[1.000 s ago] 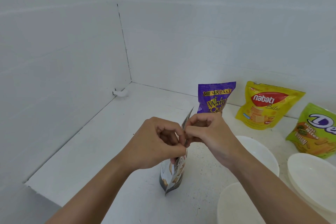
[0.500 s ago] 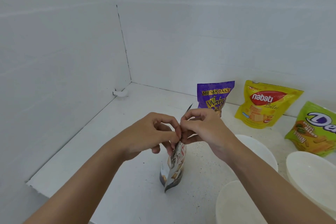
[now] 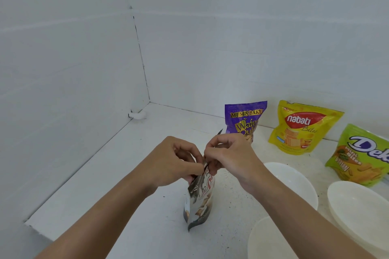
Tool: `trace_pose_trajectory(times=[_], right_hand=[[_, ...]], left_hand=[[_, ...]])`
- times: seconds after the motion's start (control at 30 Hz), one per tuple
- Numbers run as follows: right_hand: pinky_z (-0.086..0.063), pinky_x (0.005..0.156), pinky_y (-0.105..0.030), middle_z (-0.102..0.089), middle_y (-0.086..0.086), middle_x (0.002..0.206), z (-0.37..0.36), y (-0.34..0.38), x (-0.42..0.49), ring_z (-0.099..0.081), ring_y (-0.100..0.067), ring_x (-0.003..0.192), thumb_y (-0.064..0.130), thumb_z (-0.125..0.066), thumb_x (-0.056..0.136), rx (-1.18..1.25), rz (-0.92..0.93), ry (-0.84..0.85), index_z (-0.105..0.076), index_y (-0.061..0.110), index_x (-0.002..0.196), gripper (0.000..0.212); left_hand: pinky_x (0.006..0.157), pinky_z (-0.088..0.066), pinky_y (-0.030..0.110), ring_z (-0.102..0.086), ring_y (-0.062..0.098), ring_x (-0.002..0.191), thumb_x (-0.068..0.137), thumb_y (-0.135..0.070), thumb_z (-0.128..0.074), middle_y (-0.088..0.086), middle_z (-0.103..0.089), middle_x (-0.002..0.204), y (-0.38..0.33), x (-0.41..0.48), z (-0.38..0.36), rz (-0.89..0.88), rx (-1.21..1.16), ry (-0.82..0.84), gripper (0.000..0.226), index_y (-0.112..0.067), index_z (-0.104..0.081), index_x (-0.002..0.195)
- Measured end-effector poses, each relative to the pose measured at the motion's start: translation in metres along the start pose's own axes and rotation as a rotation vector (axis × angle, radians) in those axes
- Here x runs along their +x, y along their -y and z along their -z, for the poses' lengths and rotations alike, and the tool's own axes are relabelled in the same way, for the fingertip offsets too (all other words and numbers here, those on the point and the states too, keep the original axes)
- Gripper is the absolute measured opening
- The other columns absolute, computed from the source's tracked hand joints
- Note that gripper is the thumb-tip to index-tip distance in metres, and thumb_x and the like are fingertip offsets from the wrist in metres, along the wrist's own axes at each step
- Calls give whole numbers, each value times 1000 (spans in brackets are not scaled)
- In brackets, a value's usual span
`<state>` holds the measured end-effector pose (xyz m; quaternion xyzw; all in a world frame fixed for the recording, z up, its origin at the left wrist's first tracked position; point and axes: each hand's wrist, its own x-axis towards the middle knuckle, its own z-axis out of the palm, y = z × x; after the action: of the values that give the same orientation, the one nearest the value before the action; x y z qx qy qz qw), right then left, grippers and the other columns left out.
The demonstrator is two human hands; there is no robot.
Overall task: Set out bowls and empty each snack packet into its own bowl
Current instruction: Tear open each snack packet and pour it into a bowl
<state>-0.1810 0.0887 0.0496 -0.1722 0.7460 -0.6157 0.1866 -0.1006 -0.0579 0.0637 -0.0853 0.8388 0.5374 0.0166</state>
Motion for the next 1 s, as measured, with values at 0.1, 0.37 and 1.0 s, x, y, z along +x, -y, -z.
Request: trace_pose_trajectory(times=[0.1,0.37,1.0], right_hand=[[-49,50,-29,-64,-10,52,-3,-1,1,-54,-23,43,-9,-61,75,4,32,-16,-67,-3,68,11],[-58,69,-40,-72,-20,71,-3,-9,2,-65,-26,59,-2,-67,77,73,23,-19,-61,2,82,9],[-42,50,-23,-54,-18,46,17,-8,-1,-49,-20,37,10,-59,85,-219,59,-47,-57,-7,56,34]], left_hand=[[69,-59,27,-71,24,65,78,-1,-69,14,-73,70,3,-1,4,2,-7,-7,12,-10,-76,76],[61,-57,27,-70,23,66,87,-10,-63,13,-75,76,1,2,4,87,-23,24,13,-9,-62,100],[51,-47,27,-68,8,52,98,-26,-54,2,-69,62,5,8,-6,3,257,-165,40,0,-62,69]])
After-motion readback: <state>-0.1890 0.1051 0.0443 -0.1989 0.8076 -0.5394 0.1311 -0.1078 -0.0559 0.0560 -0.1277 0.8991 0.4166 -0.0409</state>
